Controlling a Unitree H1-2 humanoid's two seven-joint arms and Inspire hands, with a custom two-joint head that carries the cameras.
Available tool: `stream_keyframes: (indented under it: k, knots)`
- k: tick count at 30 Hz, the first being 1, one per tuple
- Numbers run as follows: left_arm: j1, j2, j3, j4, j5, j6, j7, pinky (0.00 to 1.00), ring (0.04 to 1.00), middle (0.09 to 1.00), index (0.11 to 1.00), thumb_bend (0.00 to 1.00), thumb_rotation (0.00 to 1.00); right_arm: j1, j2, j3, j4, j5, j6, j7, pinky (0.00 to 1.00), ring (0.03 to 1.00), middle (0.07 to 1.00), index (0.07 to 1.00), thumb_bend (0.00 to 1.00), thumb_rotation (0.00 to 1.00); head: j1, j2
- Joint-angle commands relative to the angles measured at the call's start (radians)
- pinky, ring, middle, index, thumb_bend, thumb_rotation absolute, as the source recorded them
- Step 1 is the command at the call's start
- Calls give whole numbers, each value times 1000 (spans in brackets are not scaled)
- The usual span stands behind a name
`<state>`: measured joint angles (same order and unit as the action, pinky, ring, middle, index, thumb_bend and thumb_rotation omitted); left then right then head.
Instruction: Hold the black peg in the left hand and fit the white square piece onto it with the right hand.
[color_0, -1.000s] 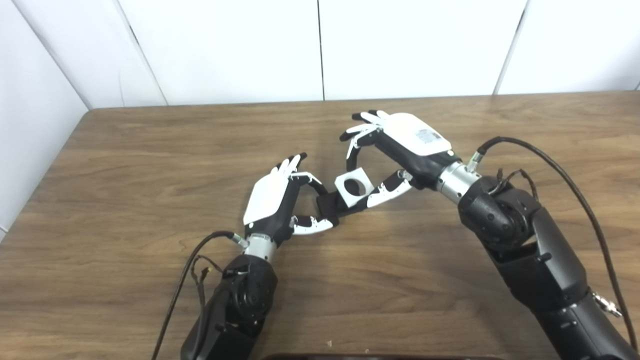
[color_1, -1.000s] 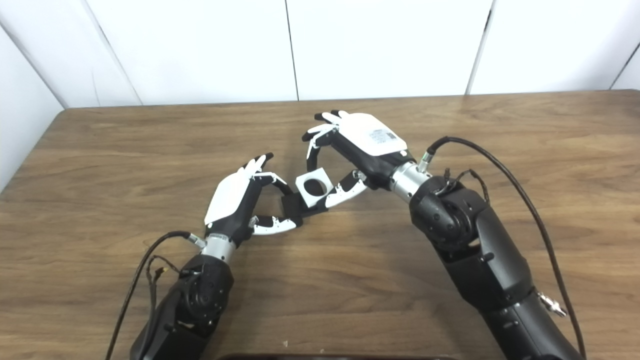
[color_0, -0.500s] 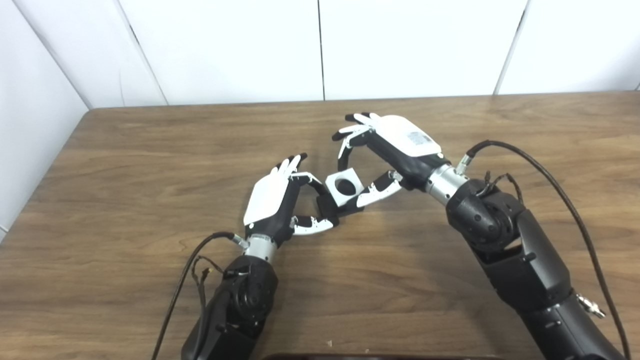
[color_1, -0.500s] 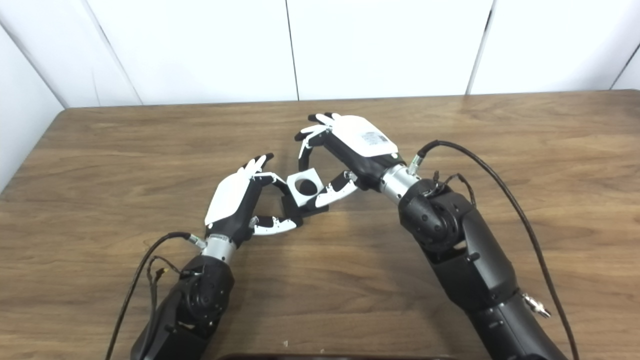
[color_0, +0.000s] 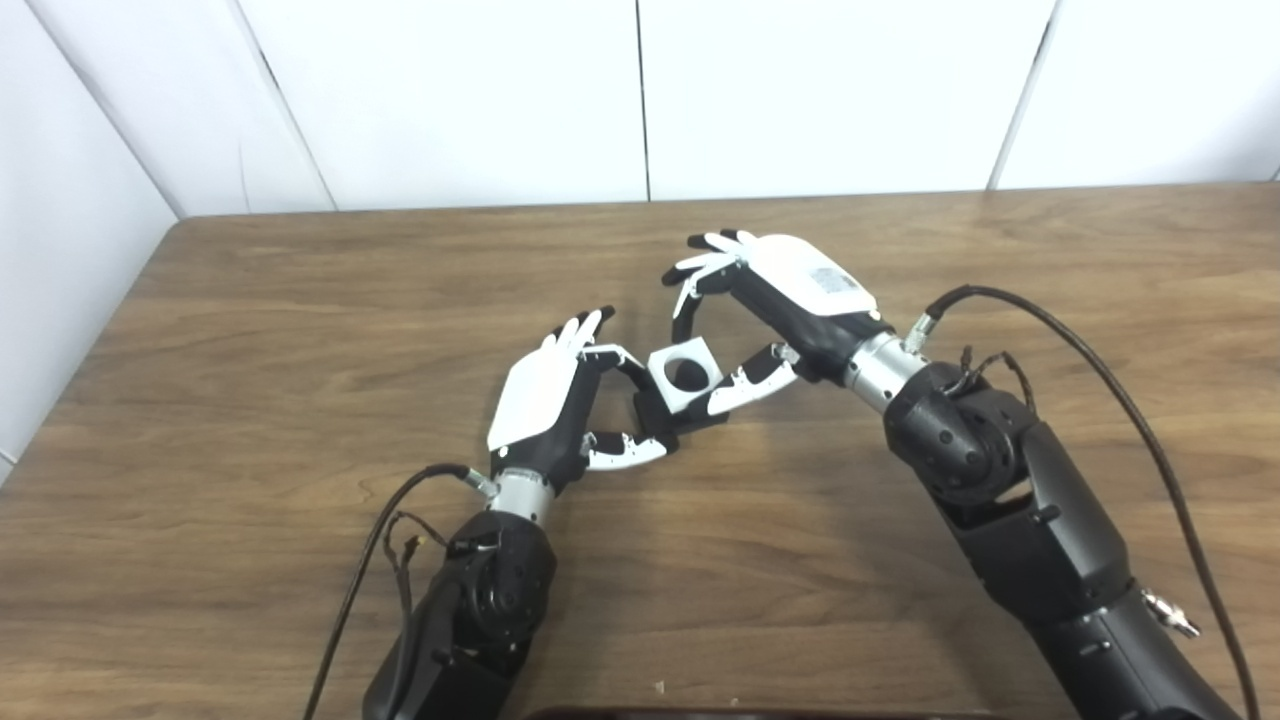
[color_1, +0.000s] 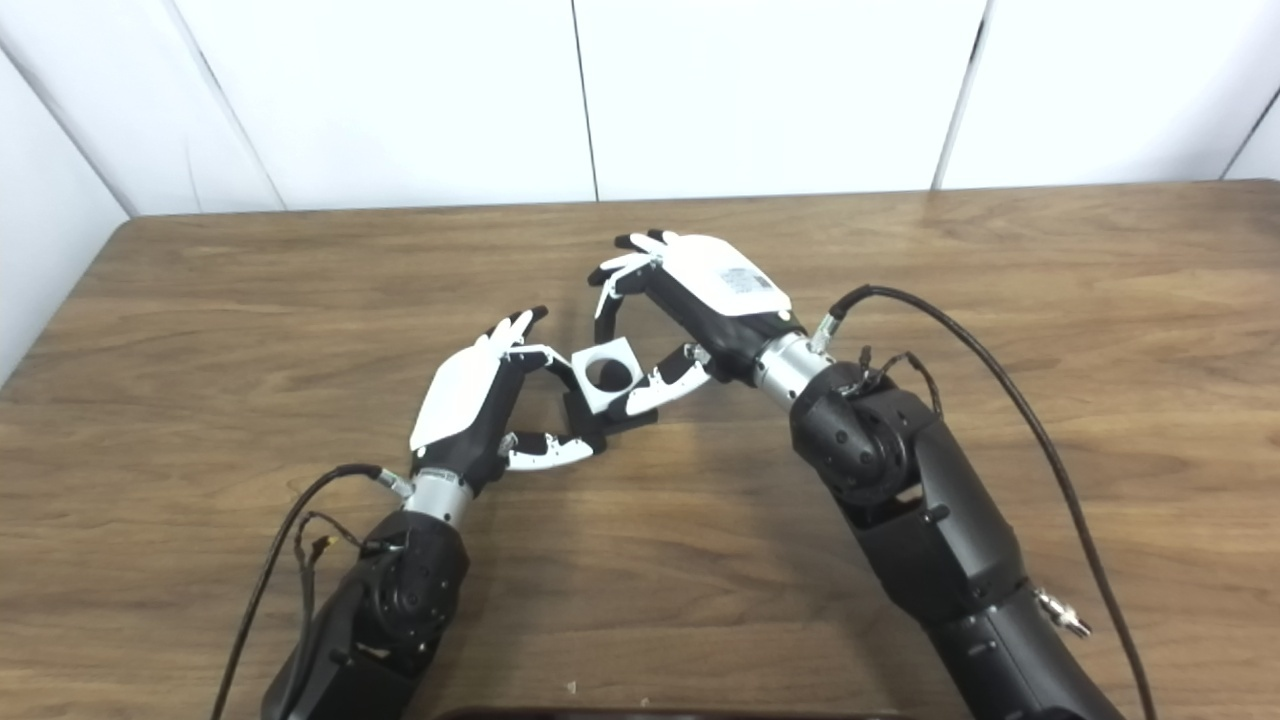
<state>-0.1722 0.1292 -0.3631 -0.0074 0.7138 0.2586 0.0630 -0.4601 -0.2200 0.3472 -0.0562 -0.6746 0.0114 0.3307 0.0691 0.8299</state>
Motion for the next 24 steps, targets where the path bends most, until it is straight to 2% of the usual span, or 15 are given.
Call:
stream_keyframes:
  k: [1, 13, 24]
  knots:
    - [21, 15, -14, 28, 27, 28, -33, 1000, 1000, 982, 491, 519, 84, -33, -2, -5, -10, 0, -28, -34, 1000, 949, 813, 481, 522, 139, -1, 2]
    - [17, 31, -14, 16, 34, 38, -54, 1000, 1000, 987, 492, 518, 86, -39, -20, -14, -17, -4, -22, -40, 1000, 953, 812, 480, 524, 139, -15, 5]
    - [24, 18, -17, 2, 36, 44, -49, 1000, 1000, 982, 491, 519, 85, -24, -35, -16, 14, 4, -29, -54, 1000, 934, 802, 481, 524, 137, 4, 19]
